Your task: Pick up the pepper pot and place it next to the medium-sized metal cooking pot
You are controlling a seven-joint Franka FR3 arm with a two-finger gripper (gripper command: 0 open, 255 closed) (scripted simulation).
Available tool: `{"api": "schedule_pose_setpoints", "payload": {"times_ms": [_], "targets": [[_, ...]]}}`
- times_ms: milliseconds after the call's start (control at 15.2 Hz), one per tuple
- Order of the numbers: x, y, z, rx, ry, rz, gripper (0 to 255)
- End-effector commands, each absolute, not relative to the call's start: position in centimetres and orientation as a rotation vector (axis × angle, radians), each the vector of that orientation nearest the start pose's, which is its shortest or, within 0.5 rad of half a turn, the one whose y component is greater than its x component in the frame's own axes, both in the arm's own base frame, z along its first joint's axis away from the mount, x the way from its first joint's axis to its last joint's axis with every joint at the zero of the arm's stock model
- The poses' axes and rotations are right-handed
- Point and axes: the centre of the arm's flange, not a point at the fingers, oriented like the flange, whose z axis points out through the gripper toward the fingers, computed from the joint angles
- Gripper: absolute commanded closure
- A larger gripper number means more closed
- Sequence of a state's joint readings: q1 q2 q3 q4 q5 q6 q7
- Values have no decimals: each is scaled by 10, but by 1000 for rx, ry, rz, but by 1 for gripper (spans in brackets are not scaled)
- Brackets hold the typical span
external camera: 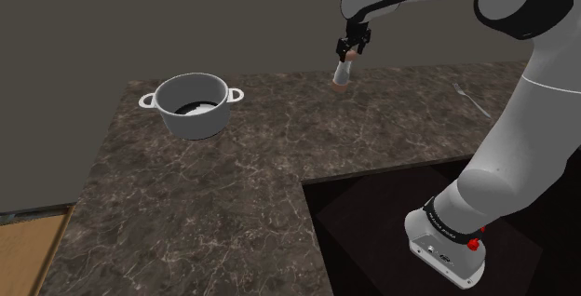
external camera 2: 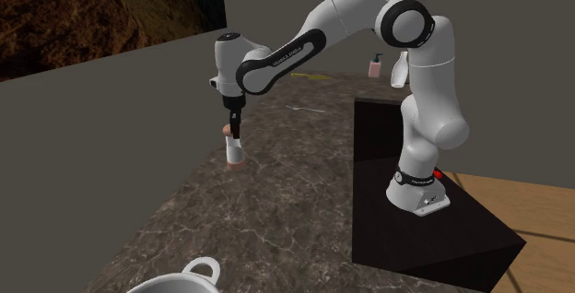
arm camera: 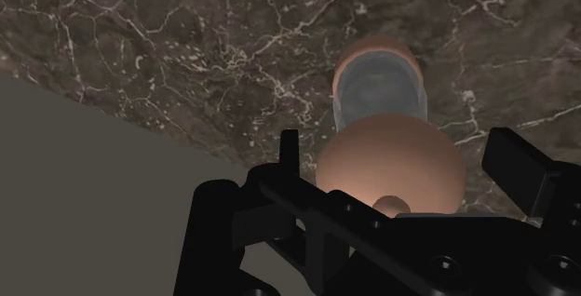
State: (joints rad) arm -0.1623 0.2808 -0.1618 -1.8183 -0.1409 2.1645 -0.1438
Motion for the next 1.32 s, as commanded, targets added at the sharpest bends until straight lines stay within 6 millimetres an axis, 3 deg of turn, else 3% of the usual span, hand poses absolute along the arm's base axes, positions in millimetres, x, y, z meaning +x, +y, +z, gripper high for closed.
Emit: {"api": "schedule_pose_setpoints", "payload": {"times_ms": [0,132,198,792,1254], "targets": [[602,-201,393,-3312,162,-46,0],[602,-201,393,-3312,162,-46,0],[602,-201,393,-3312,162,-46,255],[602,-201,393,-3312,162,-46,255],[602,-201,430,-3312,162,-46,255]]}}
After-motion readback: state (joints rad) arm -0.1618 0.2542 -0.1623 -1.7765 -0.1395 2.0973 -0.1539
